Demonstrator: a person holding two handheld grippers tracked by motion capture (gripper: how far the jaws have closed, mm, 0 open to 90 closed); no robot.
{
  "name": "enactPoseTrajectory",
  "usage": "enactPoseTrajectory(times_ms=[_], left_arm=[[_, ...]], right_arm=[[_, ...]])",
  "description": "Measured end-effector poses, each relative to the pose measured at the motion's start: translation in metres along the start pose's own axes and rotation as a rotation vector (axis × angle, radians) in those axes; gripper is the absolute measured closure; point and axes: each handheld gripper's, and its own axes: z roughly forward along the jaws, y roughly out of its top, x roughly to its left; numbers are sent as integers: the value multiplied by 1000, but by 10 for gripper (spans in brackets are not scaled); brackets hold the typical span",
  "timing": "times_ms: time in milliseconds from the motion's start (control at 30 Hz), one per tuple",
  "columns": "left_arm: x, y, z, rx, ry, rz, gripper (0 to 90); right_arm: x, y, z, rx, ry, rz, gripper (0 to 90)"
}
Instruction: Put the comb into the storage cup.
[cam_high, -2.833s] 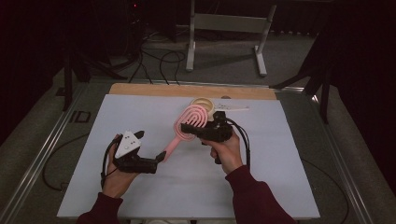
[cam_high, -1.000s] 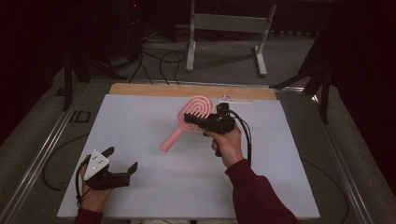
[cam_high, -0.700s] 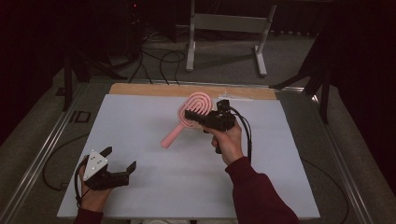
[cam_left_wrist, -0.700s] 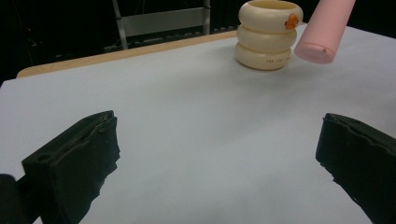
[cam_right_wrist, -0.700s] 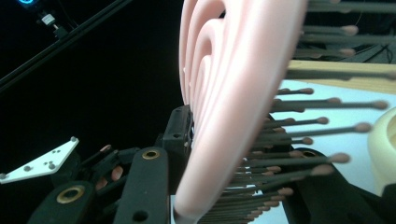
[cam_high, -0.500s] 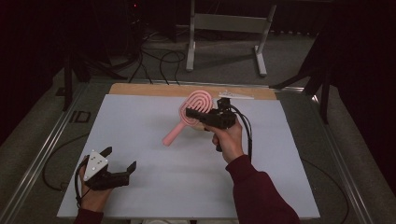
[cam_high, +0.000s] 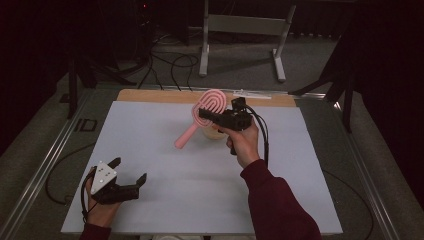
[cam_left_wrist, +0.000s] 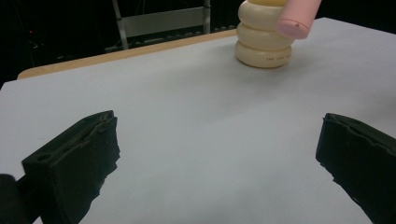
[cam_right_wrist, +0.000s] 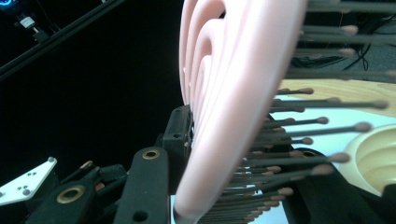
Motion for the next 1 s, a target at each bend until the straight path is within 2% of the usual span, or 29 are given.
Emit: enactPoseTrajectory(times_ms=[300,700,1000], left_arm=[[0,0,0,0,-1,0,0],[0,0,0,-2,-6,-3,0],[0,0,-1,-7,-7,-10,0]], right_arm=[[-2,7,5,3,-10,3,639],[-12,16,10,2,-53,13,639],[-16,21,15,-7,-68,9,640]])
